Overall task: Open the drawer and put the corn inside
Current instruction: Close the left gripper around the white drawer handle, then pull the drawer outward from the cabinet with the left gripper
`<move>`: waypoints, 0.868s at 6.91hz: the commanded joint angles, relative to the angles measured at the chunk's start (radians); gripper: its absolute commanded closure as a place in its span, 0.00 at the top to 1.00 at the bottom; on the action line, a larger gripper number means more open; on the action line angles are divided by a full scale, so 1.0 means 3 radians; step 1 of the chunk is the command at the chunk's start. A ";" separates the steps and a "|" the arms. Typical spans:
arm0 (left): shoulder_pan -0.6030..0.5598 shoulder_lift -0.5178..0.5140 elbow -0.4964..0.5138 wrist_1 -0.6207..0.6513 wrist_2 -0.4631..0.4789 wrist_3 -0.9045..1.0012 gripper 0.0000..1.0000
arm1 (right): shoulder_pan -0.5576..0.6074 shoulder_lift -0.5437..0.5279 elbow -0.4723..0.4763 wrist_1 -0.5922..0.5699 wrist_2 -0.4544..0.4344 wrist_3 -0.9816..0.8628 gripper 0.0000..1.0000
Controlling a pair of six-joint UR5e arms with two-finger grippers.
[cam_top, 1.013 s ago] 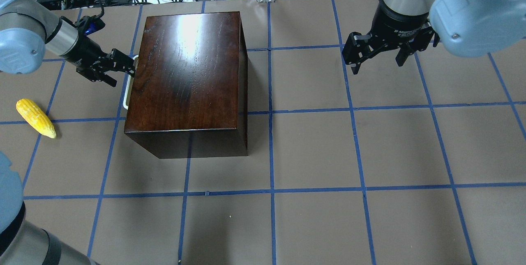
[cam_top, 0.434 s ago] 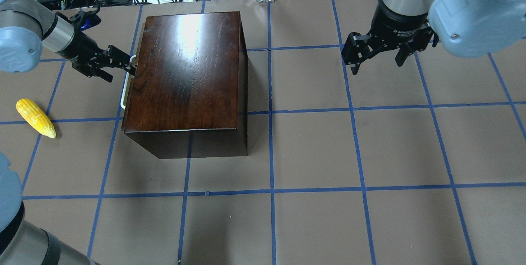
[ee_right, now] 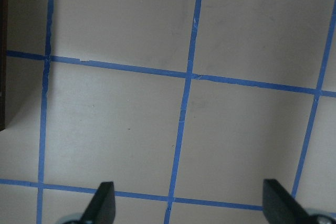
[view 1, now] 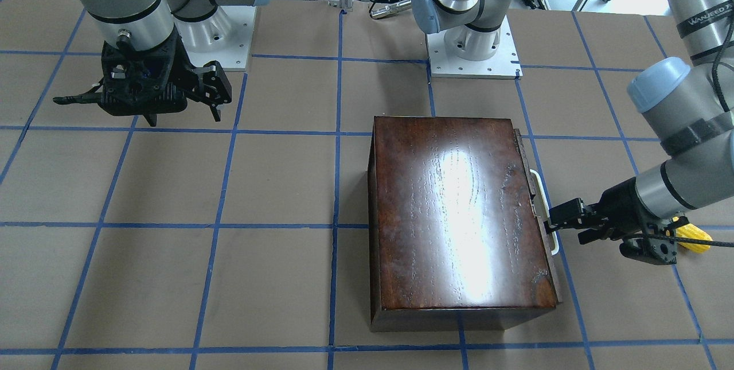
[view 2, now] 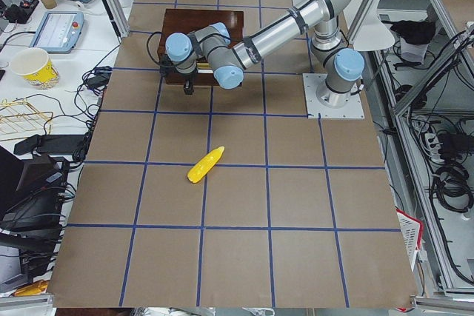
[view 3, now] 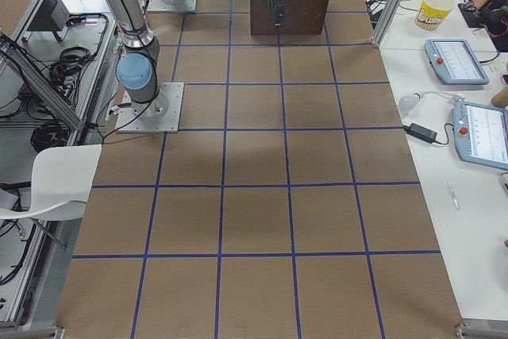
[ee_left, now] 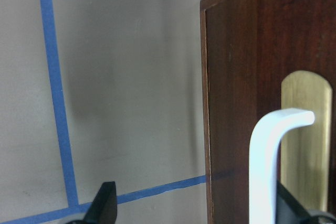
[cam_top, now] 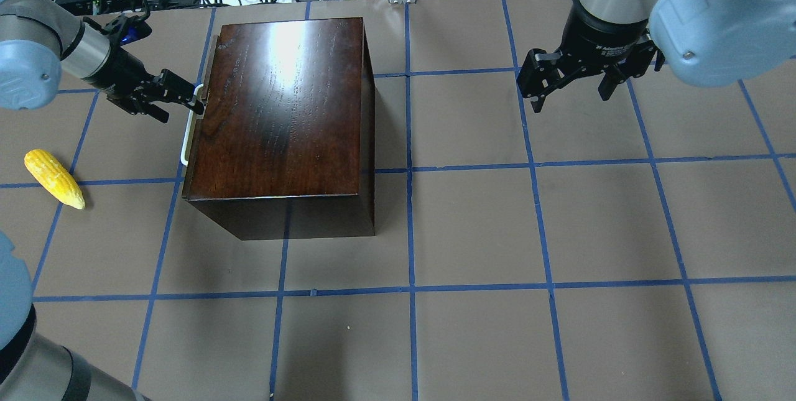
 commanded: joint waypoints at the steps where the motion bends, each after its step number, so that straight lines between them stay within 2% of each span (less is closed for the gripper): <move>1: 0.0008 -0.0007 0.0005 0.0034 0.0009 0.0115 1.00 | -0.0008 0.0000 0.0000 0.0000 0.0000 0.0000 1.00; 6: 0.0008 -0.0032 0.0142 0.0091 0.0315 0.0202 1.00 | 0.0002 0.0000 0.0000 0.0000 0.0000 0.0000 1.00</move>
